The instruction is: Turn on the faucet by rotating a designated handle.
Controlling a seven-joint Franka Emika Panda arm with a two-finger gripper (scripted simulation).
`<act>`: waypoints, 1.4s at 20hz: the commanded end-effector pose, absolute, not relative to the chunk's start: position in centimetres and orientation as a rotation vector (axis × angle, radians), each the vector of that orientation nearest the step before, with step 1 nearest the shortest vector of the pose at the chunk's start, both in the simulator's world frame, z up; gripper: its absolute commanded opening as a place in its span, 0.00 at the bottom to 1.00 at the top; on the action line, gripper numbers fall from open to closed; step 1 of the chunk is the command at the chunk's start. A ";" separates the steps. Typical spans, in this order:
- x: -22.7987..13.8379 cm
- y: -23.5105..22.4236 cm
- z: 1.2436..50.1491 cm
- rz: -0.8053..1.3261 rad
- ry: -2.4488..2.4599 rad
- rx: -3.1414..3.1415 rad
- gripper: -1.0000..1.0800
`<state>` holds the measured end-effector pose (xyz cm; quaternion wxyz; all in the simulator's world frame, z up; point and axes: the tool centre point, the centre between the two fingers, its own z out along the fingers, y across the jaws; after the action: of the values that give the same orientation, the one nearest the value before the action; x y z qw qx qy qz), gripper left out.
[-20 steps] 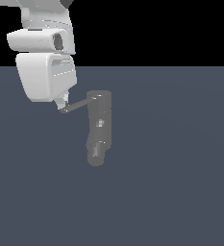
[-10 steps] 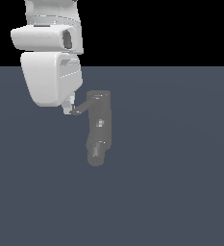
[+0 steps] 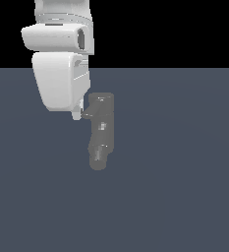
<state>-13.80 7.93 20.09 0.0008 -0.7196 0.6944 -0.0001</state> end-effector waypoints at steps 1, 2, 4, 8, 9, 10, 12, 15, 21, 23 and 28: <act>-13.7 6.2 20.1 0.000 2.192 -2.248 0.00; -13.7 5.6 20.1 0.000 2.193 -2.248 0.00; -13.6 4.6 20.1 0.000 2.193 -2.248 0.00; -13.6 2.3 20.1 0.000 2.195 -2.247 0.00; -13.5 1.8 20.1 0.000 2.195 -2.247 0.00; -13.5 1.2 20.1 0.000 2.195 -2.247 0.00; -13.5 0.1 20.1 0.000 2.195 -2.246 0.00; -13.4 -1.6 20.1 0.000 2.196 -2.246 0.00; -12.4 -1.4 20.1 -0.001 2.170 -2.271 0.00; -11.8 -2.0 20.1 -0.001 2.173 -2.269 0.00; -10.4 -3.5 20.1 -0.001 2.178 -2.264 0.00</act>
<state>-11.04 -2.88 20.09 -0.0016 -0.7225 0.6914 0.0010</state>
